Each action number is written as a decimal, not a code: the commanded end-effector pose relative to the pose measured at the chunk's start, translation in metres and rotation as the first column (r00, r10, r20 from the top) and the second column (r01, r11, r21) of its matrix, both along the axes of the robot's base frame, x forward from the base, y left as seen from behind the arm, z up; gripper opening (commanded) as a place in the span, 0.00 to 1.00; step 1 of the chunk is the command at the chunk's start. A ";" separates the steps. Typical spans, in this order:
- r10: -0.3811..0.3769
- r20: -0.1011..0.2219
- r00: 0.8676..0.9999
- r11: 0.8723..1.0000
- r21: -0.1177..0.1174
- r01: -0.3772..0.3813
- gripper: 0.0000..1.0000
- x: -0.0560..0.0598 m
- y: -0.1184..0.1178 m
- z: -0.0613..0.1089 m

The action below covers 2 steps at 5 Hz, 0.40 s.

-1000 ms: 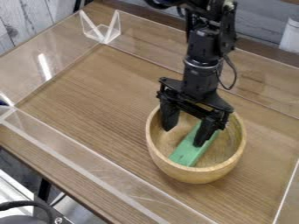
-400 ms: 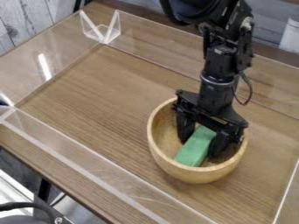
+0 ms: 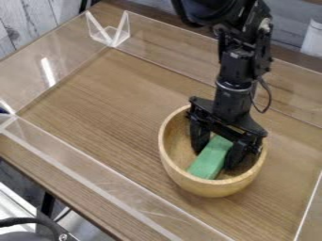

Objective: Remove the green block from inside the brown bowl and put it on the table

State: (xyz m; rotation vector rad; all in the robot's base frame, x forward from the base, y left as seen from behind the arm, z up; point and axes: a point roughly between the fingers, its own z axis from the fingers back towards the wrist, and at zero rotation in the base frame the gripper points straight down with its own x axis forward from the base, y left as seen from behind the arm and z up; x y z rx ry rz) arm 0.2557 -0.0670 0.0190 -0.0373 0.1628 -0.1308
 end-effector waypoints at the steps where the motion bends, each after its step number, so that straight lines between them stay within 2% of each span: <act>1: 0.001 -0.014 1.000 1.000 -0.002 -0.001 1.00 -0.004 0.005 -0.006; 2: 0.006 -0.014 1.000 1.000 -0.005 -0.006 1.00 -0.004 0.007 -0.006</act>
